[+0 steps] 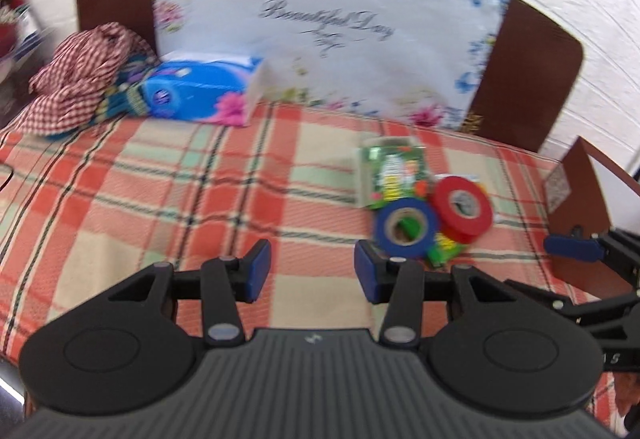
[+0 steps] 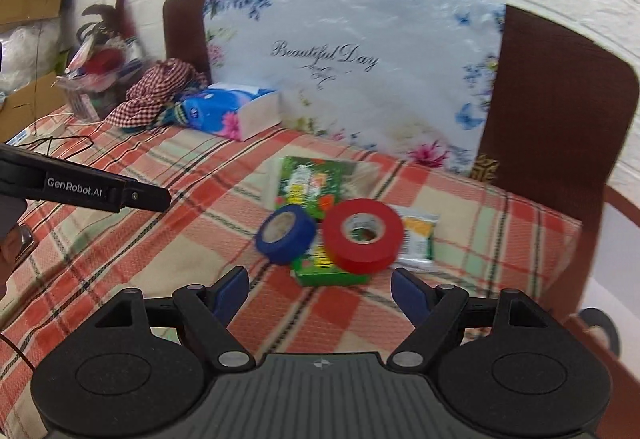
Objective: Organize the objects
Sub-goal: 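Move the left gripper to the blue tape roll and grasp it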
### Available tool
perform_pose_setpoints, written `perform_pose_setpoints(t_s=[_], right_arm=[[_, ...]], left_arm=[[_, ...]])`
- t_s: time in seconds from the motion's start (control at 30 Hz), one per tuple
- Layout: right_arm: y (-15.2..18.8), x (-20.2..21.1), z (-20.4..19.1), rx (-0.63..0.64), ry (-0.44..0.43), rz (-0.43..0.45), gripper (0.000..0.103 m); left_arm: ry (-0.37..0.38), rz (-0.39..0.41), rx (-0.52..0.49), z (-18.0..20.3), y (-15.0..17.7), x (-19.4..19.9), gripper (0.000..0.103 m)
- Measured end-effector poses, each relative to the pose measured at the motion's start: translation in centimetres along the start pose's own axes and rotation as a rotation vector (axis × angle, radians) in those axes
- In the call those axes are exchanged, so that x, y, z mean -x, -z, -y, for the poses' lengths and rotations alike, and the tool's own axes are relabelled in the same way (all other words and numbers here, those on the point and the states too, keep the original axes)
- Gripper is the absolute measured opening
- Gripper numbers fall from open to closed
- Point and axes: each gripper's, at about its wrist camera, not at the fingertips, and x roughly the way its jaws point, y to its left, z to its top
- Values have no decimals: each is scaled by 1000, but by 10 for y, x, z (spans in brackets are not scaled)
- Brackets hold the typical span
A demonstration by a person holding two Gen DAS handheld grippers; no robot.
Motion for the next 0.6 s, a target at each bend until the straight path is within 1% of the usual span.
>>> perform_pose_setpoints(t_s=[0.07,0.1,0.27,0.33,0.43,0.53,0.6], right_arm=[[6,-7,-1,-24,6,-6,76],[9,-10,1,-27,14,-11,74],[16,-31,10,-48,86,-40,73],[16,-35,21,-66,91,-27,73],[14,-37,32,-83,88,5,72],[8,-40,38,-82,60,42,72],[4,-43,36,-72,60,58,72]], left_arm=[[3,-7,6,-4,0,-5,48],[9,-11,4,-3,0,-8,48],[66,-42,-15,17,-3,-31,47],[87,-50,-31,28,-5,-39,47],[93,-60,-33,37,-8,-52,48],[89,-73,-1,33,-13,-65,48],[90,-85,37,26,-15,-71,47]])
